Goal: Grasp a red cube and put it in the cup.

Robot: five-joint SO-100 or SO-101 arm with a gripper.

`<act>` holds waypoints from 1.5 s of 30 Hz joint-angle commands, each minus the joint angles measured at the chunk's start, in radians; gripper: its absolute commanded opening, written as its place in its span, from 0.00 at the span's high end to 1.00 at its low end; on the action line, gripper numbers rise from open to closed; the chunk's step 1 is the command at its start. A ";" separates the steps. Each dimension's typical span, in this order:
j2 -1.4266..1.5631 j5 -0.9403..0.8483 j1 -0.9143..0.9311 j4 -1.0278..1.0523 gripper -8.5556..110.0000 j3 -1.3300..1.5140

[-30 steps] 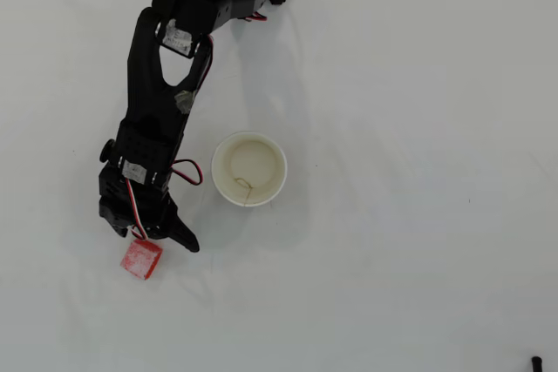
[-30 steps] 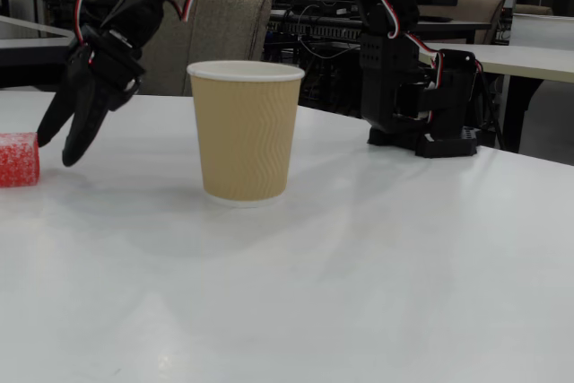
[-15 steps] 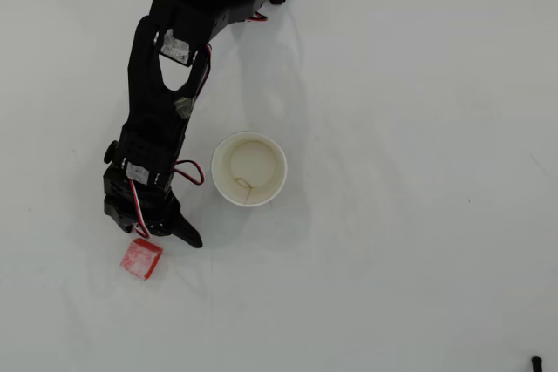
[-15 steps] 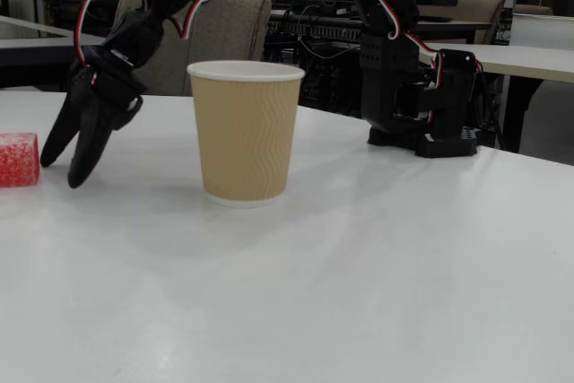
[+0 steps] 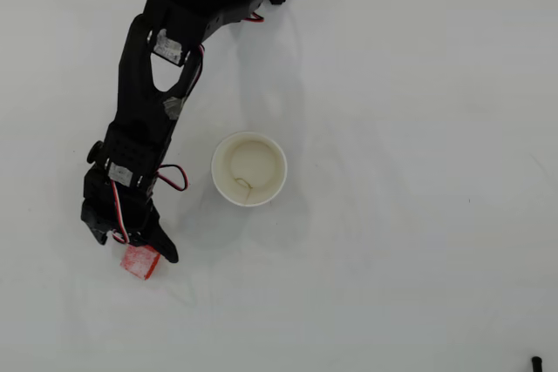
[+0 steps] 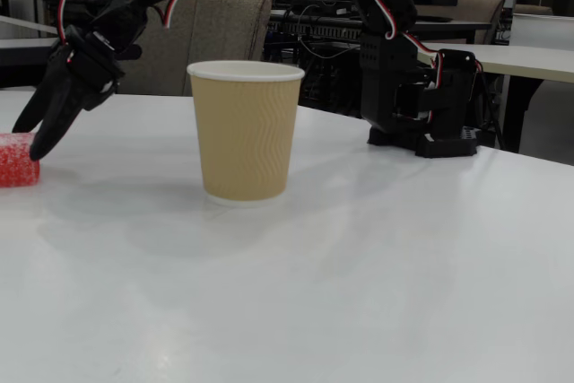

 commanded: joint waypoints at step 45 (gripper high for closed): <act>-0.178 0.017 0.012 0.052 0.57 -0.347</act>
